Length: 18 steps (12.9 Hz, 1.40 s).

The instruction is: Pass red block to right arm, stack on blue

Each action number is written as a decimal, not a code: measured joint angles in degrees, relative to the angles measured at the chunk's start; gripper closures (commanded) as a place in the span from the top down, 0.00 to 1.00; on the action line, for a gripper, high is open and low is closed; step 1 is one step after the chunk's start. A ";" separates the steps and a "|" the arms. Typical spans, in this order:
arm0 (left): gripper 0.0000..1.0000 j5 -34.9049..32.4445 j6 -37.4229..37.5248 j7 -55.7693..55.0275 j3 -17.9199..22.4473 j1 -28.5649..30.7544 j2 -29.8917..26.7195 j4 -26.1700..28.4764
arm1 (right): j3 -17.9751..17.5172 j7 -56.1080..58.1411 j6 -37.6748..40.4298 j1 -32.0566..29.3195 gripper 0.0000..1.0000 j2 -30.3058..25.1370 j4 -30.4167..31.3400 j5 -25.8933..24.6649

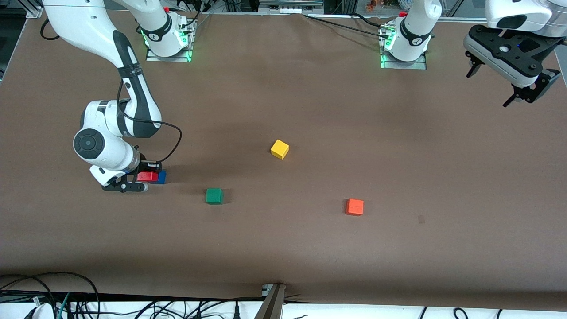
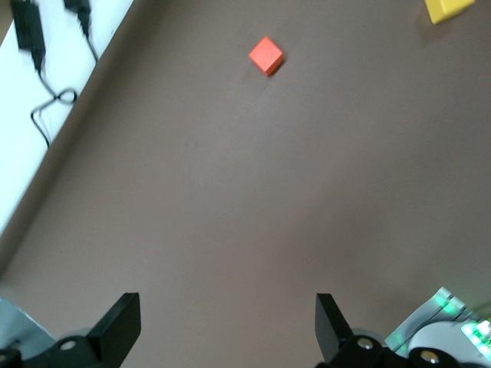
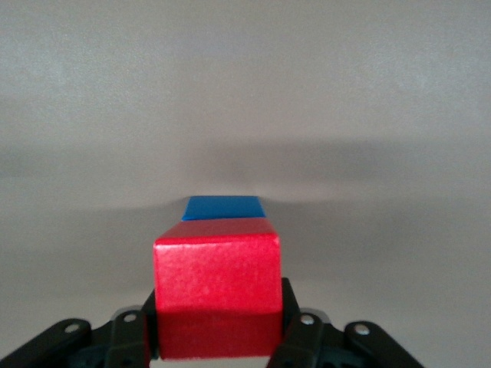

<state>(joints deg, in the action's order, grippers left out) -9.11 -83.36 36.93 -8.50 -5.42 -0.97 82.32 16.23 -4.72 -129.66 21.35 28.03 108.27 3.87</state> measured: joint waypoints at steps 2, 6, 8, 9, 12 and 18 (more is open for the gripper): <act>1.00 2.49 -1.20 -7.01 2.14 -0.20 -1.01 1.65 | 0.01 0.00 0.00 -0.16 1.00 0.00 0.01 0.00; 1.00 13.52 -9.44 -15.10 13.99 -0.25 -1.15 6.98 | 0.02 0.00 2.44 -0.21 1.00 -0.96 -0.15 0.00; 1.00 13.90 -11.98 -15.44 15.55 -0.27 -1.16 8.62 | 0.00 0.03 6.36 -0.17 1.00 -3.31 -0.70 0.00; 1.00 13.13 -11.93 -15.76 15.40 -0.82 -1.20 8.79 | -0.01 0.08 8.17 -0.15 1.00 -4.84 -0.98 0.00; 1.00 9.78 -9.09 -17.34 14.76 -3.69 -1.27 8.92 | -0.01 0.17 13.22 -0.15 1.00 -9.69 -1.69 0.00; 1.00 9.23 -6.52 -17.61 14.77 -4.18 -1.30 8.95 | 2.69 0.42 31.89 -0.22 1.00 -18.27 -13.23 -0.03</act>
<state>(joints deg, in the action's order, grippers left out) 0.11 -89.88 19.32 6.27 -9.60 -2.27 91.26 18.92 -4.30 -97.76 21.14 9.76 95.03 3.83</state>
